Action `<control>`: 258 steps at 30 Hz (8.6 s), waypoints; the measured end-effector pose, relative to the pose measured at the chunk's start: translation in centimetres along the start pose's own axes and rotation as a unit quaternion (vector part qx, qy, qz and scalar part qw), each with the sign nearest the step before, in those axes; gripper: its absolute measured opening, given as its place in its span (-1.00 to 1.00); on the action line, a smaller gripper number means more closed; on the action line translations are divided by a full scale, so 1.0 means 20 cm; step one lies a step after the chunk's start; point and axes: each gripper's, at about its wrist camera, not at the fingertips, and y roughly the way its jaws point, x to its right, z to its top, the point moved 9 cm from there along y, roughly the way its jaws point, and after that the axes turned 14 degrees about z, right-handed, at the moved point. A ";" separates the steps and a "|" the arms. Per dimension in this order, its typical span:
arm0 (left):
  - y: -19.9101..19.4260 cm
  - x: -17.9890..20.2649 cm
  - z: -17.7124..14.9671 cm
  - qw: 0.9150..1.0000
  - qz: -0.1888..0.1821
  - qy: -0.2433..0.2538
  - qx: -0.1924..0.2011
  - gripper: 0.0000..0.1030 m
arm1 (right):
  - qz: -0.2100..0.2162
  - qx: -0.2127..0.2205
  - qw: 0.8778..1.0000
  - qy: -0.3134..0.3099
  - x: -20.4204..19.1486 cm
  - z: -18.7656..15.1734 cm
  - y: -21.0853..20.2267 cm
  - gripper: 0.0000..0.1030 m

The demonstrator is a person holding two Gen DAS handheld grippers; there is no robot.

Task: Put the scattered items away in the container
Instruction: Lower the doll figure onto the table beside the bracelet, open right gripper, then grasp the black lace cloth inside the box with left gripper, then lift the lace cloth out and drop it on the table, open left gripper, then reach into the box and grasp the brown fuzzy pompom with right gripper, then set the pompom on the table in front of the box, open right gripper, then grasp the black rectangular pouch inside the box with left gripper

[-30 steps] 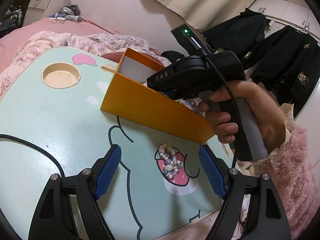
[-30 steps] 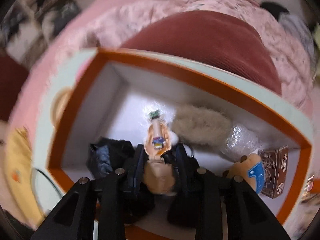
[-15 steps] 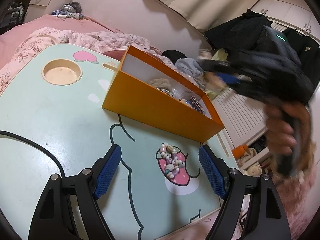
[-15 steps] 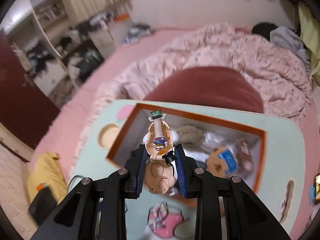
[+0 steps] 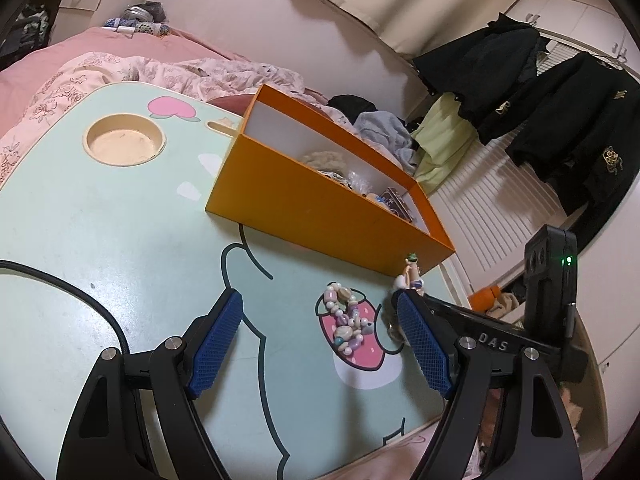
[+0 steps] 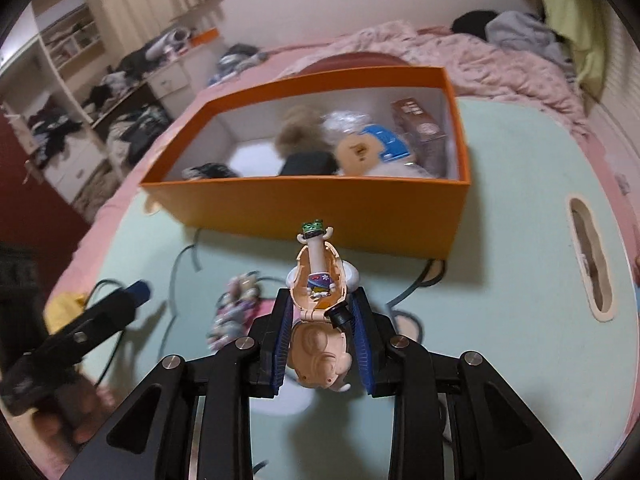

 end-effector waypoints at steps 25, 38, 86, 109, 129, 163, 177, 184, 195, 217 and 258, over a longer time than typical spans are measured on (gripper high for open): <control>0.02 0.00 -0.01 1.000 0.009 0.000 -0.008 0.55 | -0.113 -0.019 0.990 -0.084 0.11 -0.38 -0.15 0.85; -0.06 0.23 0.38 0.986 0.074 0.128 -0.077 0.55 | -0.111 -0.020 0.990 -0.086 0.08 -0.37 -0.16 0.93; 0.07 0.14 0.07 0.974 0.091 0.160 -0.133 -0.45 | -0.105 -0.019 0.990 -0.093 0.08 -0.35 -0.15 0.99; 0.01 0.01 -0.01 0.999 -0.010 -0.030 -0.031 0.37 | -0.143 0.028 0.984 -0.101 0.08 0.00 -0.23 0.80; 0.01 -0.03 -0.03 0.999 -0.014 -0.036 -0.036 0.37 | -0.138 0.139 0.981 0.002 0.25 0.38 -0.40 0.48; -0.02 -0.03 -0.03 0.998 -0.027 -0.040 -0.031 0.37 | -0.060 -0.108 0.992 -0.036 0.09 0.58 0.45 -0.75; -0.02 -0.04 -0.03 0.998 -0.028 -0.040 -0.031 0.37 | 0.036 -0.001 0.997 -0.072 -0.18 0.51 -0.01 -0.78; -0.02 -0.03 -0.03 0.998 -0.027 -0.040 -0.031 0.37 | 0.058 0.037 0.996 -0.054 -0.08 0.21 -0.27 -0.78; -0.01 -0.03 -0.03 0.998 -0.023 -0.037 -0.033 0.37 | 0.037 0.028 0.999 -0.020 0.12 -0.12 -0.21 -0.69; -0.17 0.14 0.18 0.999 -0.021 0.011 0.036 0.37 | -0.075 0.059 0.995 -0.035 0.21 -0.30 -0.30 0.23; 0.80 0.56 0.26 0.914 0.246 0.229 -0.227 -0.18 | -0.060 0.057 0.996 -0.038 0.21 -0.33 -0.29 0.35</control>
